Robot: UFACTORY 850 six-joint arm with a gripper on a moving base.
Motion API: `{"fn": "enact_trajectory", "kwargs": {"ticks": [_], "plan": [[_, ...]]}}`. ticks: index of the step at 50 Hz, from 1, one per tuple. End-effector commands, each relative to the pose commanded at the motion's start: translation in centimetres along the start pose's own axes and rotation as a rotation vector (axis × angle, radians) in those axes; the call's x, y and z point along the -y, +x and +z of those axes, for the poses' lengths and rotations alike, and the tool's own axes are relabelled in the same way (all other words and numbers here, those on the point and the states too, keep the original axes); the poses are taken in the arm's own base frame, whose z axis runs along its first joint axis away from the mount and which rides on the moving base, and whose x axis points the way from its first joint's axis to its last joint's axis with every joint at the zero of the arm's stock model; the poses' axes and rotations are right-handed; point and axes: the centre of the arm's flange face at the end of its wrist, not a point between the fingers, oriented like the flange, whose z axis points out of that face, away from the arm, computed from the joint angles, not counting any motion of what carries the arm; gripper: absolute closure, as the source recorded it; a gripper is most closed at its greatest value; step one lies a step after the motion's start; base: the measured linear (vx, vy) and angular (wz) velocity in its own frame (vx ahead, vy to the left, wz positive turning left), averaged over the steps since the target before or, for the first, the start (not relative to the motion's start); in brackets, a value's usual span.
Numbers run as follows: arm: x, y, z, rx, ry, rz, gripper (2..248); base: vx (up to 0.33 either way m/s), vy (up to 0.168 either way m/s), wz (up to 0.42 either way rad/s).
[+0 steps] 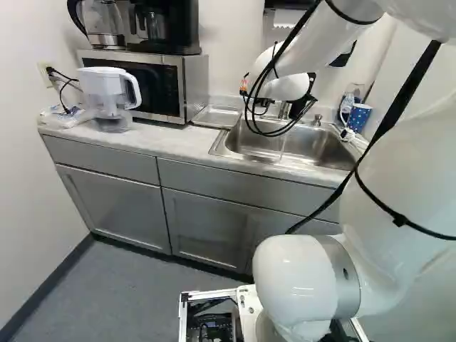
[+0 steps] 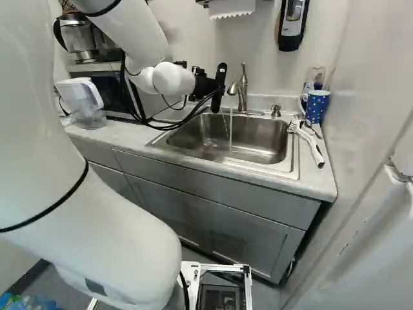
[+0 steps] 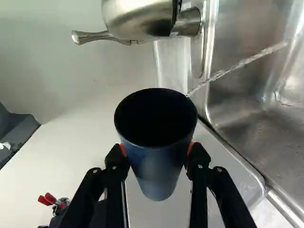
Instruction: Rinse the cup and place it in the tray
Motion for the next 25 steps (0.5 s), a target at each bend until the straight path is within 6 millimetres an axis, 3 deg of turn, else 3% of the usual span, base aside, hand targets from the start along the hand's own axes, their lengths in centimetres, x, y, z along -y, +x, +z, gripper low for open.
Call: {"fn": "enact_trajectory", "kwargs": {"ticks": [25], "plan": [[0.00, 0.00, 0.00, 0.000, 0.000, 0.000, 125, 0.000, 0.000, 0.000]]}}
